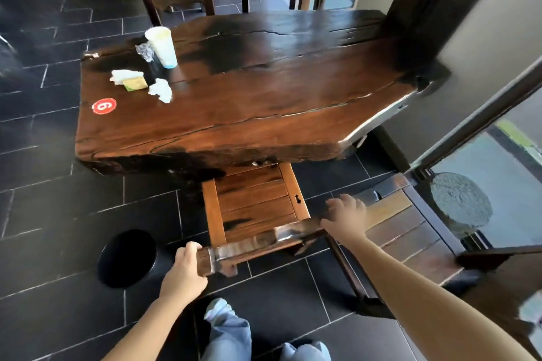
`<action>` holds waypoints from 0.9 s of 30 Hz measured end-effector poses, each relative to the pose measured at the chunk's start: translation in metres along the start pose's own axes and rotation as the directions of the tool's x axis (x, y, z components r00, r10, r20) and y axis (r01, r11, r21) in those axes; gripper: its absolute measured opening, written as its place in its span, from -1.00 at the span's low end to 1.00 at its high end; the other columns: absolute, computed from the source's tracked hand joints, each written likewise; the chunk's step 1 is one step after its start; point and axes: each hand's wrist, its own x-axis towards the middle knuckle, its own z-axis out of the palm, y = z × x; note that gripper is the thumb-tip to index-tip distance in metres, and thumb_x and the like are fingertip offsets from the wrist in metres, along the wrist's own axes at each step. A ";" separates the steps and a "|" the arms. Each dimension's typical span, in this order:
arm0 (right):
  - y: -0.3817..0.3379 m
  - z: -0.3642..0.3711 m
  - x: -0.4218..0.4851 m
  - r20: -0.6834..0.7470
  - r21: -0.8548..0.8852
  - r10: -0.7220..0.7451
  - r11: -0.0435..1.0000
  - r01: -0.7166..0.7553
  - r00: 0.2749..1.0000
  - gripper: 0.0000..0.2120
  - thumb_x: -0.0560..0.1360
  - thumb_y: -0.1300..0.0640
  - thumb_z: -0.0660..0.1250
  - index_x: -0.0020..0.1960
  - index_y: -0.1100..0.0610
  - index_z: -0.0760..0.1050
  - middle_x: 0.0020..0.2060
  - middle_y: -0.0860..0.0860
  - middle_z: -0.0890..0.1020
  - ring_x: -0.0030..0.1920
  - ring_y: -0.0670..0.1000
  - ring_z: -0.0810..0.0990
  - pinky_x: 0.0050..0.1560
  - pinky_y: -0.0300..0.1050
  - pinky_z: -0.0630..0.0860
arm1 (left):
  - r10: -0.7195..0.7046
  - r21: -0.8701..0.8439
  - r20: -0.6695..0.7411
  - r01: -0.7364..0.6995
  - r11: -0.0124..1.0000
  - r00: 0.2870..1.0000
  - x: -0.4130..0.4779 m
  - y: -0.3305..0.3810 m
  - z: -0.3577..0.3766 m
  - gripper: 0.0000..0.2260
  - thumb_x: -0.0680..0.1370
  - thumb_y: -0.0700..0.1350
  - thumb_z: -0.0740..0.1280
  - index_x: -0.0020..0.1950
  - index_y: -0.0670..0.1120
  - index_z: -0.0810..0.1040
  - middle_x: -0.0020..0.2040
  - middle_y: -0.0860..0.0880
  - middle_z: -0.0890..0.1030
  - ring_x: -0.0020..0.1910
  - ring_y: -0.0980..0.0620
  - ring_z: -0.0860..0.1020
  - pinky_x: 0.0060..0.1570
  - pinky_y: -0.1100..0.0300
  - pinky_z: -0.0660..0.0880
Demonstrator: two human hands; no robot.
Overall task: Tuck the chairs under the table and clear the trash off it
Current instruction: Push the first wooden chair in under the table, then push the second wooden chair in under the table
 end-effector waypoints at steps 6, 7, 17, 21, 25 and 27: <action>0.061 -0.012 -0.068 -0.007 -0.095 -0.302 0.949 0.300 0.953 -0.33 0.55 -0.02 0.22 0.55 -0.08 -0.05 0.56 -0.05 -0.15 0.54 0.04 -0.28 0.52 0.21 -0.09 | 0.155 0.185 -0.185 -0.121 0.975 0.970 -0.017 0.037 0.016 -0.42 0.44 -0.09 0.41 0.40 -0.18 0.30 0.43 -0.17 0.32 0.44 -0.17 0.25 0.39 -0.15 0.23; 0.072 -0.015 -0.076 -0.014 -0.121 -0.313 0.943 0.309 0.950 -0.34 0.57 -0.04 0.19 0.55 -0.09 -0.09 0.55 -0.06 -0.18 0.53 0.04 -0.29 0.52 0.21 -0.13 | 0.198 0.224 -0.185 -0.155 0.962 0.962 -0.021 0.052 0.021 -0.42 0.48 -0.03 0.36 0.44 -0.15 0.25 0.49 -0.14 0.24 0.49 -0.14 0.16 0.42 -0.17 0.14; 0.189 -0.098 -0.132 -0.245 -0.244 -0.171 0.963 0.110 0.954 -0.38 0.51 -0.30 -0.19 0.50 -0.20 -0.31 0.48 -0.13 -0.36 0.46 0.00 -0.47 0.46 0.14 -0.36 | 0.632 0.335 -0.053 -0.582 0.740 0.773 -0.056 0.297 0.093 -0.36 0.53 0.27 -0.14 0.52 0.01 -0.19 0.53 -0.01 -0.24 0.50 -0.01 -0.27 0.41 -0.10 -0.28; 0.240 -0.122 -0.148 -0.315 -0.143 -0.051 0.990 0.006 0.948 -0.35 0.50 -0.30 -0.14 0.52 -0.18 -0.23 0.51 -0.14 -0.31 0.49 -0.02 -0.41 0.49 0.14 -0.30 | 0.752 0.341 0.072 -0.725 0.598 0.655 -0.077 0.366 0.133 -0.28 0.41 0.34 -0.28 0.51 0.04 -0.22 0.54 -0.01 -0.25 0.49 0.01 -0.31 0.38 -0.08 -0.33; 0.280 -0.136 -0.149 -0.361 -0.077 0.049 0.994 -0.082 0.931 -0.33 0.46 -0.29 -0.17 0.53 -0.17 -0.19 0.53 -0.13 -0.26 0.50 -0.05 -0.39 0.49 0.15 -0.27 | 0.804 0.340 0.173 -0.801 0.493 0.568 -0.086 0.417 0.166 -0.24 0.36 0.34 -0.35 0.51 0.05 -0.24 0.53 -0.01 -0.27 0.45 0.04 -0.36 0.34 -0.07 -0.37; 0.295 -0.145 -0.143 -0.365 -0.063 0.076 0.992 -0.106 0.928 -0.31 0.45 -0.30 -0.20 0.54 -0.16 -0.19 0.53 -0.13 -0.26 0.49 -0.05 -0.40 0.50 0.16 -0.26 | 0.811 0.345 0.211 -0.818 0.460 0.545 -0.086 0.441 0.180 -0.24 0.35 0.34 -0.36 0.51 0.05 -0.26 0.53 -0.01 -0.28 0.47 0.01 -0.34 0.34 -0.08 -0.38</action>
